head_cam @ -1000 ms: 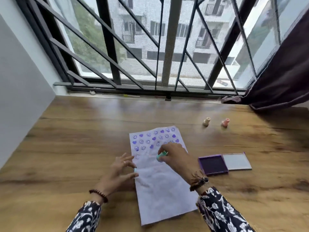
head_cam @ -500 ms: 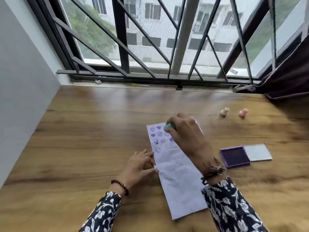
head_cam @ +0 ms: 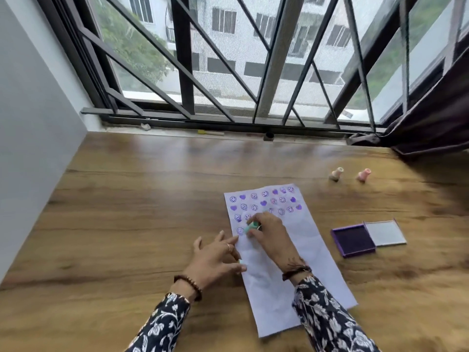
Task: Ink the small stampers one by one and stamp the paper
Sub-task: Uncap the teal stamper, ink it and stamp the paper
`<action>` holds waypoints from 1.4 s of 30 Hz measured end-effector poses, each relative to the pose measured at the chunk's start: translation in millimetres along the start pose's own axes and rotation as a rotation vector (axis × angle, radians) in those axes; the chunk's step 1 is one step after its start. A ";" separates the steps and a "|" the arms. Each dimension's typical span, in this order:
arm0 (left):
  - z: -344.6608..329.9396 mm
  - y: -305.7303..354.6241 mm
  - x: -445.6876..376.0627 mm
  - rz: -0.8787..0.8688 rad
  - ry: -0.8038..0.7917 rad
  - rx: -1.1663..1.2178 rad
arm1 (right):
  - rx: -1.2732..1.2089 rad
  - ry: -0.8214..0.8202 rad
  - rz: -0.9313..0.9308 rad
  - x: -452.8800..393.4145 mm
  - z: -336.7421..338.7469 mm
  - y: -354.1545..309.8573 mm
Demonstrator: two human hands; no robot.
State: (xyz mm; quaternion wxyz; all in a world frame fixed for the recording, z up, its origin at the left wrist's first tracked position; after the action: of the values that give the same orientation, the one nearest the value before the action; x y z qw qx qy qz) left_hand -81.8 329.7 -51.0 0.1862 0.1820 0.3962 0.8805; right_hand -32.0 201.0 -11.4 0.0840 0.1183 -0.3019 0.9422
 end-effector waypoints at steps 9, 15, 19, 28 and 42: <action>7.9 20.9 8.1 -0.016 0.193 0.183 | -0.969 -0.161 -0.368 31.2 53.4 73.9; -4.7 60.6 -7.4 0.052 0.379 0.896 | -0.991 -0.279 -0.239 60.4 82.7 72.8; -18.0 96.9 -27.0 0.034 0.359 1.028 | -0.865 -0.255 -0.102 68.8 104.4 63.1; -34.3 145.7 -62.5 -0.091 0.378 1.018 | -0.649 -0.023 -0.035 68.7 160.1 87.0; -59.4 169.6 -112.3 -0.248 0.436 0.943 | -0.995 -0.159 -0.069 35.9 174.3 131.0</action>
State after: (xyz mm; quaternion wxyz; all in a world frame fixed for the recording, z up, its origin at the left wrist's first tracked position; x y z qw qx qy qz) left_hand -43.7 134.6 22.6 0.1004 0.0105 0.7971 0.5954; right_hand -66.5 -3.8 64.2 0.1382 0.1453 -0.7158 0.6689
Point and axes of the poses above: each hand's wrist, its own x-axis away from the middle knuckle, its own z-axis out of the back of the hand, y = z × x, the point moved 7 cm from there along -x, towards the middle knuckle, and after that the axes turned 14 degrees about -z, right-handed, at the moved point
